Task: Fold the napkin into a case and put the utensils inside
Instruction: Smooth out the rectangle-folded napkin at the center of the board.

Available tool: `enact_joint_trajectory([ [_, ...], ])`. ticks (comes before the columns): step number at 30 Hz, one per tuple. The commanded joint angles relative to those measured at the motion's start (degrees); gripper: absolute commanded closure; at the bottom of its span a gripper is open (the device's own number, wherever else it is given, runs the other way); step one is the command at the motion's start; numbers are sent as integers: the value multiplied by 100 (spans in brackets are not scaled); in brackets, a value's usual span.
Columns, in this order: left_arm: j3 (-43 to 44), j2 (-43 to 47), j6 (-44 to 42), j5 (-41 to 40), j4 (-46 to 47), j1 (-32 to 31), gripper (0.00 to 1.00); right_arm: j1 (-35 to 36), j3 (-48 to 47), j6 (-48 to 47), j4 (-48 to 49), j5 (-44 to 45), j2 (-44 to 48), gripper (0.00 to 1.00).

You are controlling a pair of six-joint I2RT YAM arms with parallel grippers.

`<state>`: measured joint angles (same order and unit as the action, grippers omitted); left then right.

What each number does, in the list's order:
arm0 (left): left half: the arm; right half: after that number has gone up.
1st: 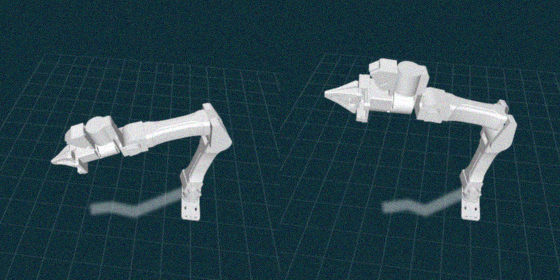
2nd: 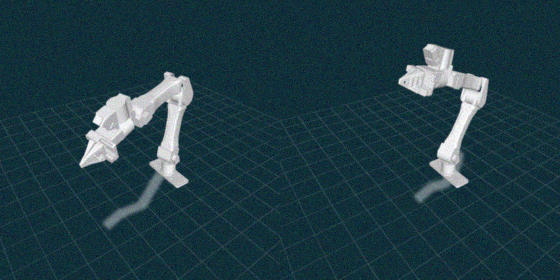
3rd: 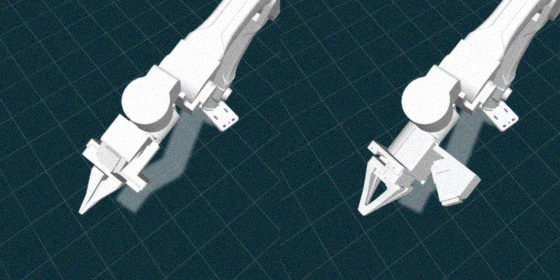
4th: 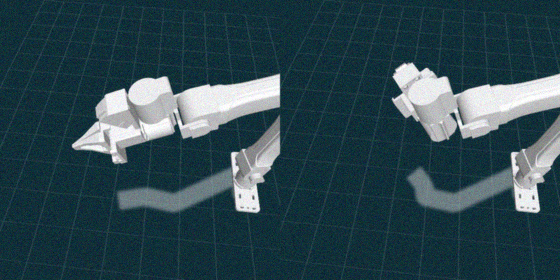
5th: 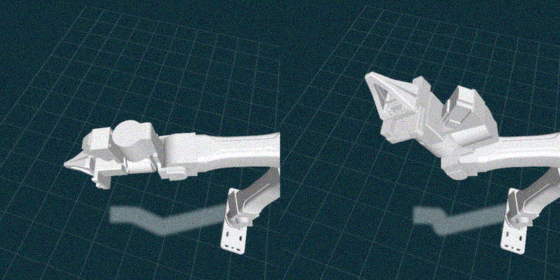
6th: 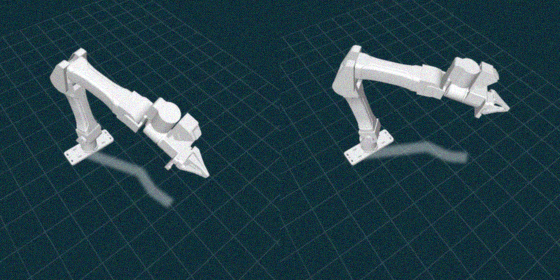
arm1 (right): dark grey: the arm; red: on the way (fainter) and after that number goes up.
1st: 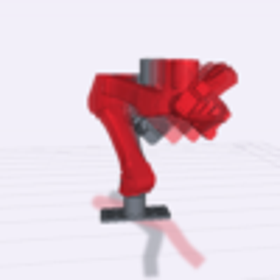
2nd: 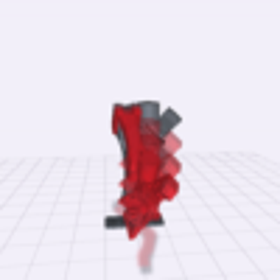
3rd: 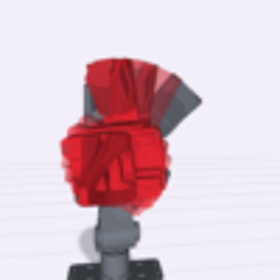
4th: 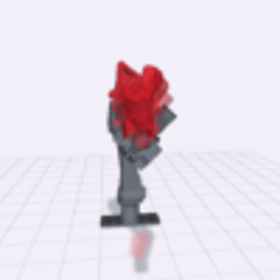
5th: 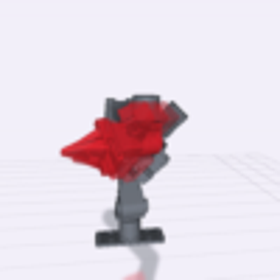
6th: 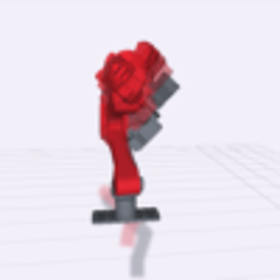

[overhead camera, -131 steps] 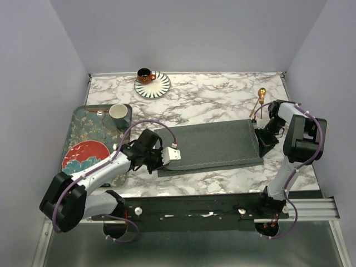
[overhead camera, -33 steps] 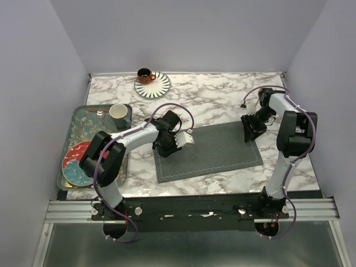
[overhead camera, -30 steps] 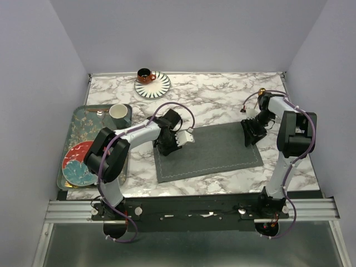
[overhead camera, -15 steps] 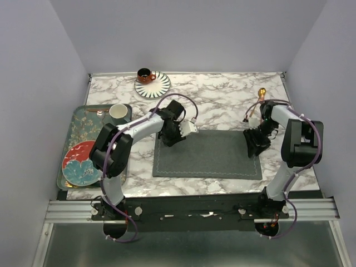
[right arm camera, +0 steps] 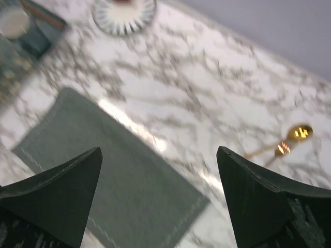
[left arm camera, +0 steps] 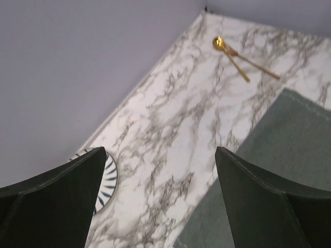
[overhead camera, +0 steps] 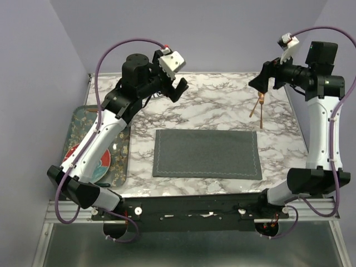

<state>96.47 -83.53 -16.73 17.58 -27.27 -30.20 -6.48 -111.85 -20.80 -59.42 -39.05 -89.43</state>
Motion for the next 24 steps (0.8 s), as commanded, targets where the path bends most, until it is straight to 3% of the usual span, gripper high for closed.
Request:
enact_joint_trajectory([
  [1,-541,-172,1284,-309,1399,13,1,-2,1221,2048,2457,-1228,276,0],
  [5,-488,-489,2610,1218,1574,250,1,129,1684,3236,3523,-2912,-74,0],
  [6,-688,-620,3605,1482,1906,260,1,217,1684,3623,3342,-3011,-214,0],
  [8,-944,-770,4577,2159,2241,268,1,409,2163,3810,3252,-3074,-277,0],
  [9,-1337,-910,5461,2379,2748,260,1,472,2403,3898,3348,-3065,-233,0],
  [13,-2491,-1086,6969,2706,4263,190,1,639,3669,4504,3884,-3223,-198,0],
  [17,-2800,-1587,7543,3083,4765,189,1,859,4303,4786,4201,-3372,-566,0],
  [24,-2879,-2606,8036,3541,5494,260,1,1052,4391,4997,4544,-3373,-1594,0],
])
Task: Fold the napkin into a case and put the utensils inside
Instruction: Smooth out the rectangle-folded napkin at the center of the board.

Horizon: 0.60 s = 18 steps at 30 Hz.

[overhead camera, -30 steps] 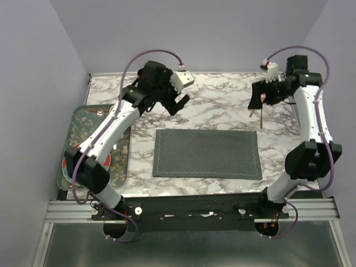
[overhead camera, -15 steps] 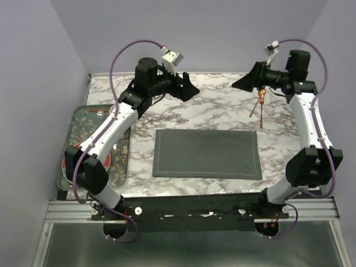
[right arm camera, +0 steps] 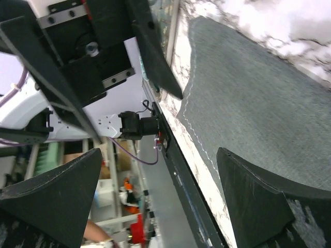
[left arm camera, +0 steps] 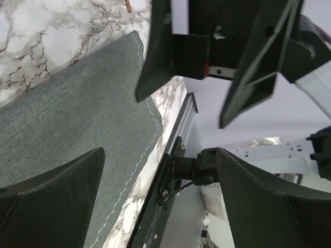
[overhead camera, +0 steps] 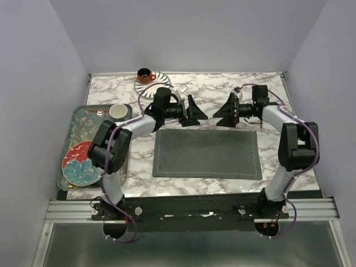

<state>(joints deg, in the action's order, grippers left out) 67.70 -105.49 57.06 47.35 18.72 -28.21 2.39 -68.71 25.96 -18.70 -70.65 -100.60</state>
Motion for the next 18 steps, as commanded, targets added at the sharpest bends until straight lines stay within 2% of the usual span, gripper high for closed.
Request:
enact_joint_trajectory([
  [1,6,-480,640,599,905,78,1,191,68,357,516,-221,-687,0],
  [6,129,-876,456,670,792,236,1,253,59,612,894,-116,-1155,0],
  [18,6,-1386,-89,600,528,360,1,385,-108,411,877,183,-1858,0],
])
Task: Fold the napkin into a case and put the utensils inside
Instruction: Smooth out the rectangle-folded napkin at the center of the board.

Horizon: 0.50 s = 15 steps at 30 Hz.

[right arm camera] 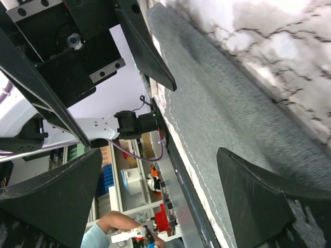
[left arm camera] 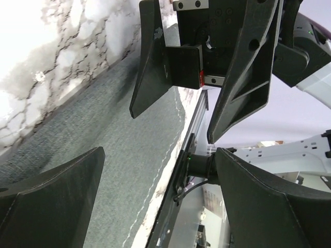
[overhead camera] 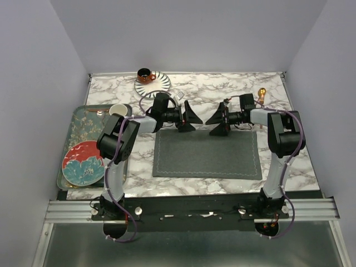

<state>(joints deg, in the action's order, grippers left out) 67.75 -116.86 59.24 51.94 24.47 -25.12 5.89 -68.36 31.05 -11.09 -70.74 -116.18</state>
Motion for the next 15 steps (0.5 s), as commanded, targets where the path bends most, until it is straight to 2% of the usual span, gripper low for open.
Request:
enact_joint_trajectory([
  [1,2,-285,-343,141,-82,69,1,35,-160,-134,107,227,-404,0],
  [10,-51,-487,-993,70,-680,403,3,-44,-169,-398,-200,482,-625,0],
  [15,-209,-505,-1117,35,-803,500,4,-360,-256,-712,-655,465,-678,0],
])
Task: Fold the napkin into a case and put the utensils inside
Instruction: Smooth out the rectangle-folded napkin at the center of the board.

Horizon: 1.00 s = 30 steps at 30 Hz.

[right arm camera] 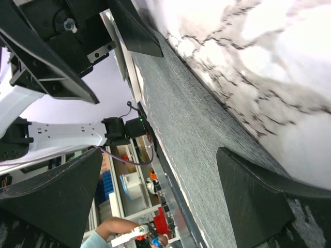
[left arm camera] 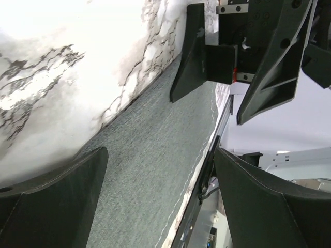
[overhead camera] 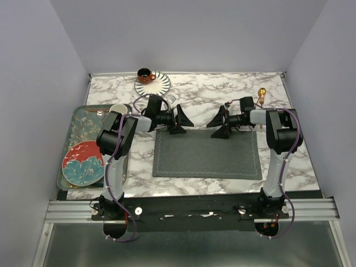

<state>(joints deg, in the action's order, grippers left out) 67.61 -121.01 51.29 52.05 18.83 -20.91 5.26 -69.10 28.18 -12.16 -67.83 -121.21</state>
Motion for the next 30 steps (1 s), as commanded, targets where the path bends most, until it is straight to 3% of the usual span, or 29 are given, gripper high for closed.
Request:
enact_joint_trajectory([
  [1,-213,-98,-339,24,-239,113,5,-349,-218,-541,-672,183,-175,0],
  [15,-293,-98,-655,-28,-529,236,6,-1641,-868,-2747,-3299,569,-377,0],
  [30,-328,-54,-734,-2,-617,289,6,-2477,-1158,-2923,-3969,947,-702,0],
])
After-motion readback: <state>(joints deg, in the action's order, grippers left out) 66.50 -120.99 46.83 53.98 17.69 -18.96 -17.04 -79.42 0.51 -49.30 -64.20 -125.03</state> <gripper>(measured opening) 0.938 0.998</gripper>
